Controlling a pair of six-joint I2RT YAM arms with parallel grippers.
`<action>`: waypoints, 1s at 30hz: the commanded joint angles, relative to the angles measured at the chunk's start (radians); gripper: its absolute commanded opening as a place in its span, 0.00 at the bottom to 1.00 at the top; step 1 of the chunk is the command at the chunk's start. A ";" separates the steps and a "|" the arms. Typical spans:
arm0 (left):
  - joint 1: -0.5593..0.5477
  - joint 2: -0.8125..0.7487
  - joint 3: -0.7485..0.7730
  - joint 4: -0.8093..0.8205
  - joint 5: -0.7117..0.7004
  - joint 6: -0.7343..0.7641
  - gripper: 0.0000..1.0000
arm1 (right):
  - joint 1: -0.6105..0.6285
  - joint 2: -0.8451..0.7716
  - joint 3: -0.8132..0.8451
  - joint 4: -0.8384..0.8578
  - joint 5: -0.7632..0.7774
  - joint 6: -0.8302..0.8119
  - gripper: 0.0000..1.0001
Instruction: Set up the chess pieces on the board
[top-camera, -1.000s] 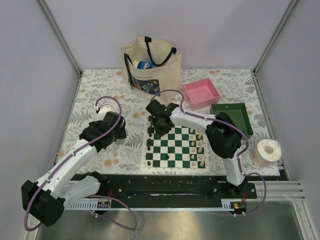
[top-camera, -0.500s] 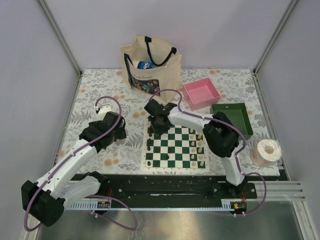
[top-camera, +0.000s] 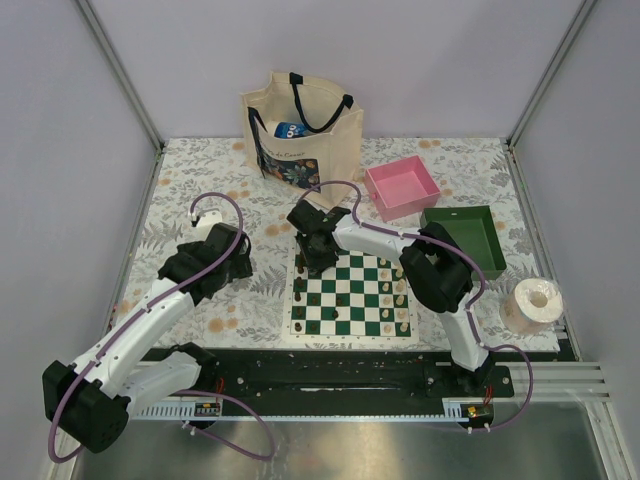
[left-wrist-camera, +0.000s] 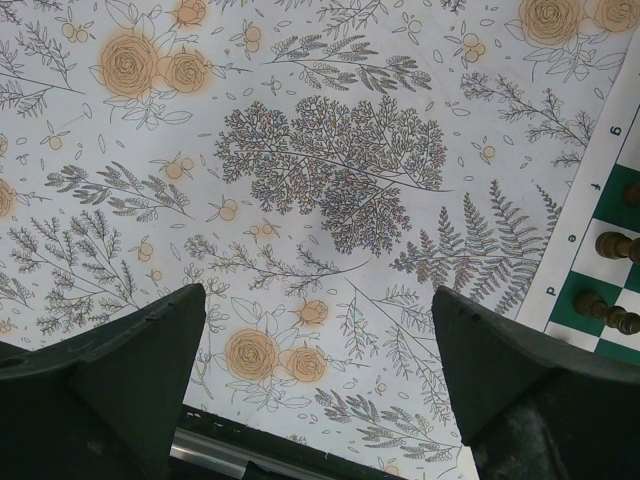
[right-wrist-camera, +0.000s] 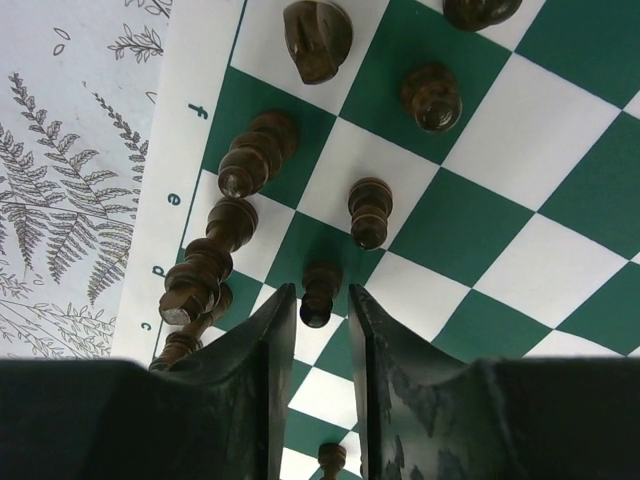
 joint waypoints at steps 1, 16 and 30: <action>0.003 -0.007 0.015 0.016 -0.021 0.002 0.99 | 0.008 -0.024 0.038 0.012 0.009 -0.004 0.38; 0.005 0.004 0.015 0.024 -0.006 0.007 0.99 | 0.010 -0.360 -0.209 0.005 0.089 0.001 0.47; 0.005 0.018 0.015 0.032 -0.014 0.008 0.99 | 0.024 -0.414 -0.428 0.061 -0.016 0.087 0.47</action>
